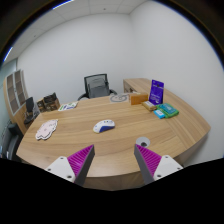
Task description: Arrange mouse
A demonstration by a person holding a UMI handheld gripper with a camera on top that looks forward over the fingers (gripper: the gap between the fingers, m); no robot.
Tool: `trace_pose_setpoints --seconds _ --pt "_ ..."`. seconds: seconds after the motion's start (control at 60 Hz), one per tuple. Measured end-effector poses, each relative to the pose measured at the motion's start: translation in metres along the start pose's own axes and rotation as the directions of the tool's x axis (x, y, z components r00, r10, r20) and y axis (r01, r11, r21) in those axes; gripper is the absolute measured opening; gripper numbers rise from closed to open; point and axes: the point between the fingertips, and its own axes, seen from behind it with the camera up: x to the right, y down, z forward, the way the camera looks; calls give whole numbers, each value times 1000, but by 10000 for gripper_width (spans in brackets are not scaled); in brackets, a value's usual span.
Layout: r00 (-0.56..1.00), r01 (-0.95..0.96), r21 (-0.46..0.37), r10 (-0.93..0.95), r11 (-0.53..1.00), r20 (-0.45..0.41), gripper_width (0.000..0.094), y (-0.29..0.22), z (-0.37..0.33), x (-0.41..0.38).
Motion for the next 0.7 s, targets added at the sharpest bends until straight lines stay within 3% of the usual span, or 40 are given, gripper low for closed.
trace_pose_setpoints --seconds 0.25,0.483,0.7 --pt "999 -45 -20 46 999 21 830 -7 42 -34" --pt "998 -53 -30 54 998 30 829 -26 113 -16" --pt "997 -65 -107 69 992 35 828 -15 202 10"
